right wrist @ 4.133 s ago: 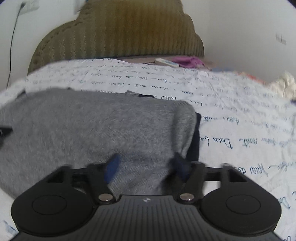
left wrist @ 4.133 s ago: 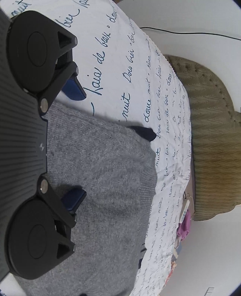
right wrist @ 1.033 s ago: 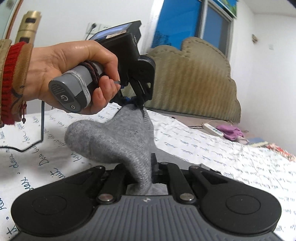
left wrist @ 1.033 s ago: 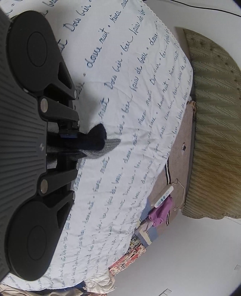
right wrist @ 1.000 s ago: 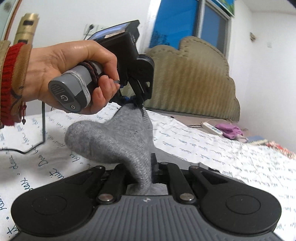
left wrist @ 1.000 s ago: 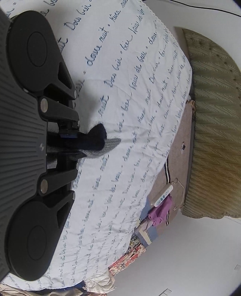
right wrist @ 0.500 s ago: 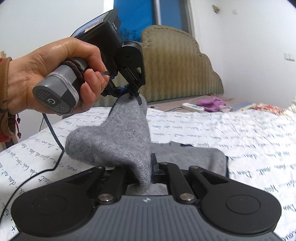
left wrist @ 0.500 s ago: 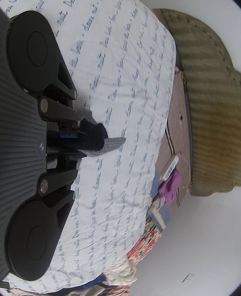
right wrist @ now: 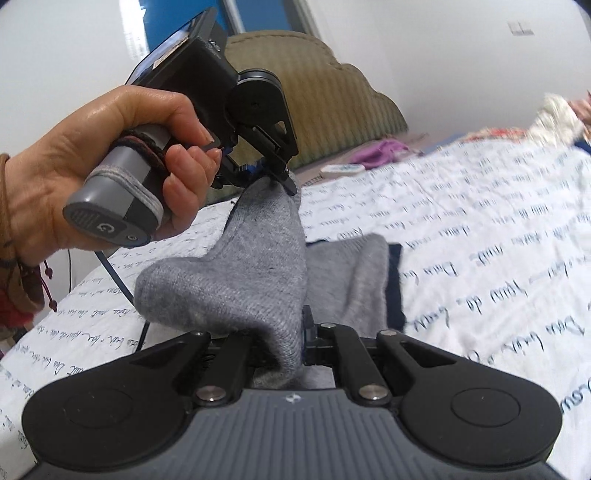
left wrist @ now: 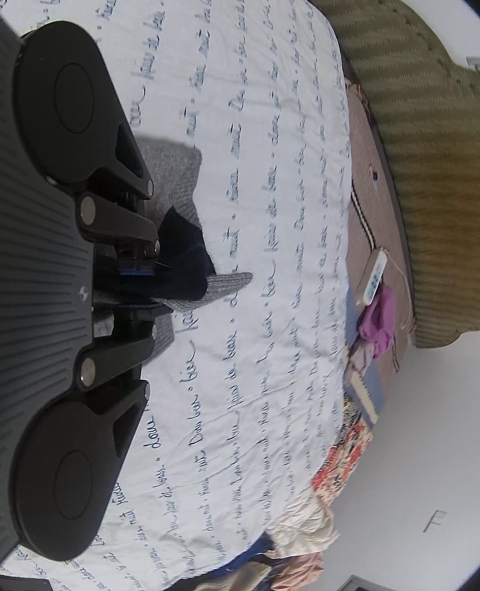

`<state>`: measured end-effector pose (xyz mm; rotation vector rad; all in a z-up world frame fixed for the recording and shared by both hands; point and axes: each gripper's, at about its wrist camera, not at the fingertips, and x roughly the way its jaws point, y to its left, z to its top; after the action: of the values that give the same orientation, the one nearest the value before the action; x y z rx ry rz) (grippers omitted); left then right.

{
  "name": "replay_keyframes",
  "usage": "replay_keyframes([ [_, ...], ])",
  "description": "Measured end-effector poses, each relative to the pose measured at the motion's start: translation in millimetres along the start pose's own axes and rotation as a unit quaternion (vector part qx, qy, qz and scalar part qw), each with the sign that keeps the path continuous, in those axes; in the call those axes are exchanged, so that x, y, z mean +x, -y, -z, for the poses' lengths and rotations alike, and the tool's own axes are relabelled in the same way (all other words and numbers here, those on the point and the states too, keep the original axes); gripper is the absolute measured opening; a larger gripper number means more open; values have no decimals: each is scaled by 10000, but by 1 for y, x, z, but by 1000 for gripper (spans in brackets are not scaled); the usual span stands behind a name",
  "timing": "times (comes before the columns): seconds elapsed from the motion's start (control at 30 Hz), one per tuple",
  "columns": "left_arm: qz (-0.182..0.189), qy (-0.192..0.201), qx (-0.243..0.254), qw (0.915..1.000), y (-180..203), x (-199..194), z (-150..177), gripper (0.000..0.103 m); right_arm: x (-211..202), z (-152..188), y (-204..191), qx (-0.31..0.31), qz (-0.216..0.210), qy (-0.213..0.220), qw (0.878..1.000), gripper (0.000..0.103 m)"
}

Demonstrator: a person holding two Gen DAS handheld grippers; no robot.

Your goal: Fold small clothes

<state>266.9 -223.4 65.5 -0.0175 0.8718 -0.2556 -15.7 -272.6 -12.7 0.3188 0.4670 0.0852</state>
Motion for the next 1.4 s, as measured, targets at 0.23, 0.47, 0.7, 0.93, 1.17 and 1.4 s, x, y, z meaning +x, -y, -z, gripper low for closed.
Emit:
replay_keyframes([
  [0.23,123,-212,163,9996,24,36,12,14,9,4,34,769,-164,-462,9958,6],
  [0.47,225,132,384,9989,32,43,20,48,20,6,47,896,-273,-817,9922,10],
  [0.7,24,743,534,9958,22,10,7,86,22,6,61,1170,-378,-1006,9873,14],
  [0.93,-430,983,810,9909,-26,-32,38,94,12,3,90,2082,-371,-917,9731,20],
  [1.17,-744,1037,1164,9850,-55,-54,75,96,-20,-25,95,2122,456,-368,9755,28],
  [1.4,-421,880,1346,9861,-52,-52,103,98,55,-99,88,827,-95,-680,9942,69],
])
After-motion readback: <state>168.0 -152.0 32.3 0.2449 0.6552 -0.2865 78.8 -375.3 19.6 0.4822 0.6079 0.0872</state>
